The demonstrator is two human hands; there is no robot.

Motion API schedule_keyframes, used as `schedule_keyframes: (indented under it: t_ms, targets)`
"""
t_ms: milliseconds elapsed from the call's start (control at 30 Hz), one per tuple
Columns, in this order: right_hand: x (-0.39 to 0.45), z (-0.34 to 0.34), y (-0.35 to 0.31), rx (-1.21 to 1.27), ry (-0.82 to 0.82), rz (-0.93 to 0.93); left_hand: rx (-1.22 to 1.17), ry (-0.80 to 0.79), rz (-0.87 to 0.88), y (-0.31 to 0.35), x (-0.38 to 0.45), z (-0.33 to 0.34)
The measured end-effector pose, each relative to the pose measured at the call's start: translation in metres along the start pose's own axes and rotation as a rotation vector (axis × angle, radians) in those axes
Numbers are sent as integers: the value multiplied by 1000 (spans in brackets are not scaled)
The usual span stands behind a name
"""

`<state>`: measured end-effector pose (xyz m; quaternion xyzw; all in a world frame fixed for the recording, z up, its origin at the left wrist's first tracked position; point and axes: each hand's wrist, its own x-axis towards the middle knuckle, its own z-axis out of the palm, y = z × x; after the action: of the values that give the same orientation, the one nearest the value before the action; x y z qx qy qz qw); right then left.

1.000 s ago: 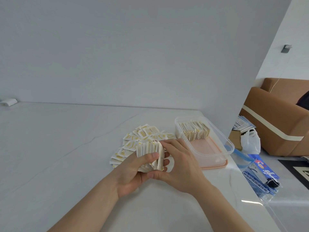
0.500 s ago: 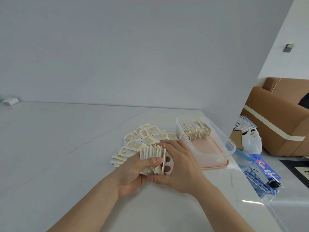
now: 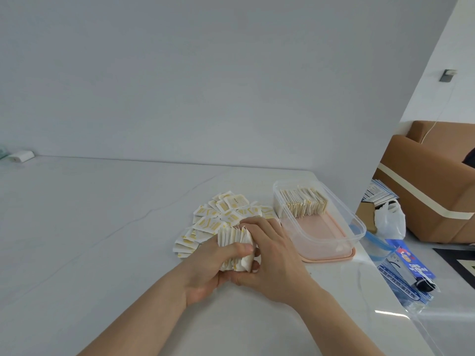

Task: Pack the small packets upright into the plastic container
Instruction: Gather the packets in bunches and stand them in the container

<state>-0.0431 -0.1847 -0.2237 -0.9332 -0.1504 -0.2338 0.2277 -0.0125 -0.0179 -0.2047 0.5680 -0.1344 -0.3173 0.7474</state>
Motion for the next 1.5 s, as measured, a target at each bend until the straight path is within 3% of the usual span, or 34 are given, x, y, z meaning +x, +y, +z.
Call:
schedule_keyframes:
  t_ms: [167, 300, 500, 633, 767, 900, 1033, 1133, 1200, 1267, 1333, 1500]
  targets:
    - [-1, 3, -17, 37, 128, 128, -83, 250, 102, -2, 9, 1]
    - [-3, 7, -35, 64, 161, 110, -106, 282, 172, -1, 8, -1]
    - [0, -7, -38, 162, 132, 166, -79, 185, 239, 7, 4, 9]
    - [2, -35, -24, 252, 209, 240, -33, 63, 243, 22, 11, 33]
    - [8, -64, -2, 148, 319, 311, 5, -105, 257, 38, 35, 62]
    - [18, -91, 29, 14, 373, 339, 46, -139, 234, 43, 66, 77]
    - [24, -112, 61, 12, 323, 388, 290, -154, 189, 44, 106, 89]
    - [25, -119, 88, -28, 287, 508, 616, 88, 286, 34, 121, 93]
    - [26, -117, 106, -114, 219, 584, 859, 273, 515, 20, 108, 98]
    - [29, -112, 116, -208, 82, 627, 949, 341, 712, 1, 88, 93]
    - [34, -106, 118, -242, -50, 636, 1057, 319, 813, -18, 86, 91]
    - [53, -94, 121, -339, -292, 615, 1261, 156, 817, -46, 89, 90]
